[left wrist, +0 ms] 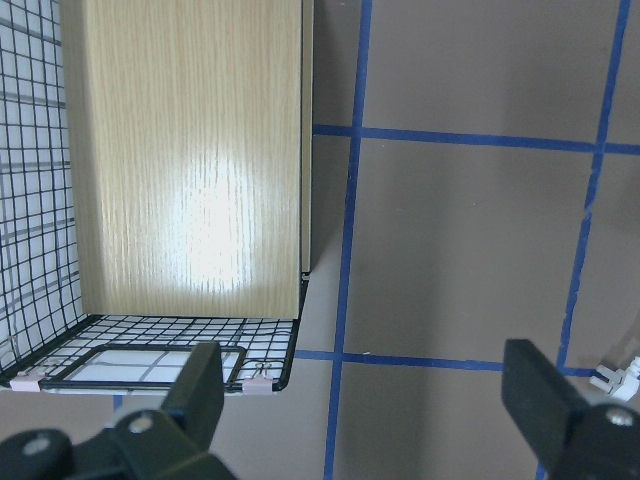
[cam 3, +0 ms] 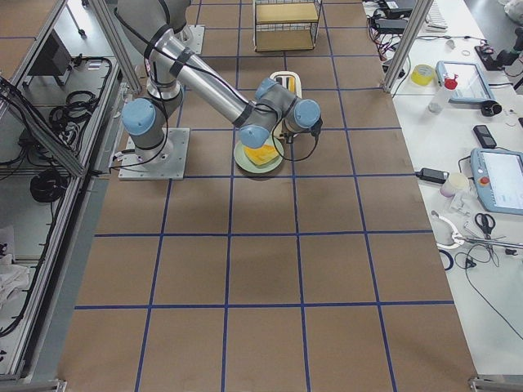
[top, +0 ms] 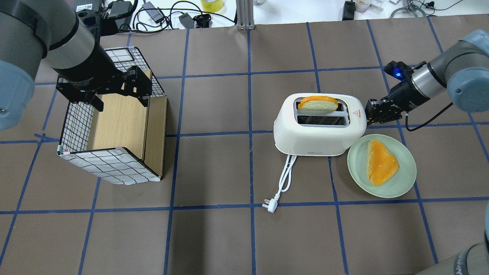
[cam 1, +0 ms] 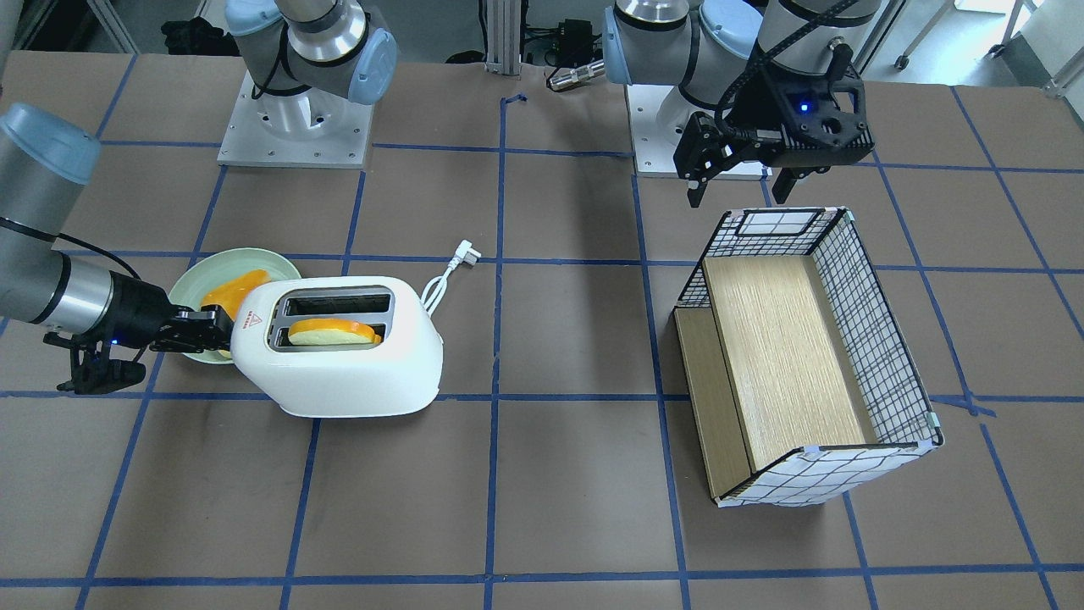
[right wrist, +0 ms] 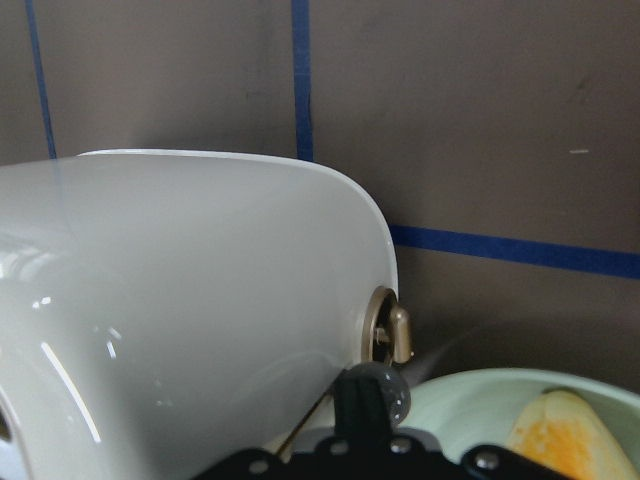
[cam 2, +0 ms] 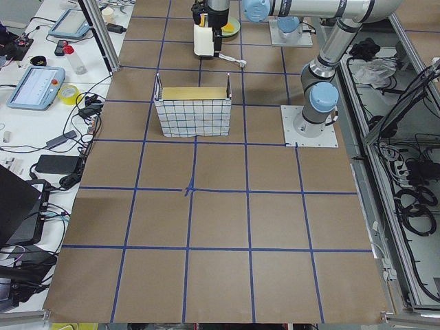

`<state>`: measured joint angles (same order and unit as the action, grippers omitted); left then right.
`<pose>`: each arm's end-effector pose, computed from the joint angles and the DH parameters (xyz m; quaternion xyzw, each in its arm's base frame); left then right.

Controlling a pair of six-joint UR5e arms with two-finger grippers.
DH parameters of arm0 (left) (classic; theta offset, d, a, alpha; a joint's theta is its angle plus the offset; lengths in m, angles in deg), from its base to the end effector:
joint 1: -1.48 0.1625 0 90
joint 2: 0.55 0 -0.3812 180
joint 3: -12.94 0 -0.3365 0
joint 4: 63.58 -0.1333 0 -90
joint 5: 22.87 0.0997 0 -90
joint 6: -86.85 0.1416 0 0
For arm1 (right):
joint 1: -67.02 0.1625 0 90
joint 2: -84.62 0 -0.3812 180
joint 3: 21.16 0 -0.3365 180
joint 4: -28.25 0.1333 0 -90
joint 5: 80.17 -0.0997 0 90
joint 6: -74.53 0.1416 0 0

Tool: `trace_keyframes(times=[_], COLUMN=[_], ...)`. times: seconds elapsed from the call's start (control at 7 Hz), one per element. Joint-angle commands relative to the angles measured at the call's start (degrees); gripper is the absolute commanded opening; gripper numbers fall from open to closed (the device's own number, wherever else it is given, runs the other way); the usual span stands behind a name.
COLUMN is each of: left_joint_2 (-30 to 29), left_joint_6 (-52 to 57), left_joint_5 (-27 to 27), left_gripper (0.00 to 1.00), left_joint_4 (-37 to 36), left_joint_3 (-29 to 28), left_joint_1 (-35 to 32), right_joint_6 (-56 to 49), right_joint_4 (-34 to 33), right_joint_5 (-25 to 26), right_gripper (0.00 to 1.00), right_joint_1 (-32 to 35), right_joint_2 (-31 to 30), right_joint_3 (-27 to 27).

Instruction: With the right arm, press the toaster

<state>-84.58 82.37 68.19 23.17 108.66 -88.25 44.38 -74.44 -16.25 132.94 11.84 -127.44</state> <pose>-0.1288 -0.4056 0.4079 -0.0417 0.9986 -0.0309 0.0081 -0.0016 -0.4828 0.1866 -0.0100 0.9590 0.0555 0.2777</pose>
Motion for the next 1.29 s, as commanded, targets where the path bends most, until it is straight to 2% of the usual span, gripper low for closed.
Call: trace_keyframes(times=[0.0, 0.43, 0.86, 1.0, 1.14], left_joint_2=[0.0, 0.0, 0.0, 0.0, 0.0], left_joint_6=[0.0, 0.0, 0.0, 0.0, 0.0], left_joint_5=[0.0, 0.0, 0.0, 0.0, -0.09], left_gripper=[1.0, 1.0, 1.0, 1.0, 1.0], left_joint_4=[0.0, 0.0, 0.0, 0.0, 0.0], left_joint_3=[0.0, 0.0, 0.0, 0.0, 0.0], left_joint_1=[0.0, 0.0, 0.0, 0.0, 0.0], right_joint_6=[7.51, 9.06, 11.33, 13.95, 13.98], right_joint_4=[-0.15, 0.73, 9.23, 9.87, 9.87], right_joint_5=[-0.2, -1.6, -0.3, 1.71, 6.6], right_gripper=[0.0, 0.0, 0.0, 0.21, 0.57], right_joint_1=[0.17, 0.53, 0.61, 0.7, 0.7], right_joint_2=[-1.66, -5.43, -12.63, -14.13, -16.15], right_joint_3=[0.64, 0.73, 4.49, 6.34, 8.01])
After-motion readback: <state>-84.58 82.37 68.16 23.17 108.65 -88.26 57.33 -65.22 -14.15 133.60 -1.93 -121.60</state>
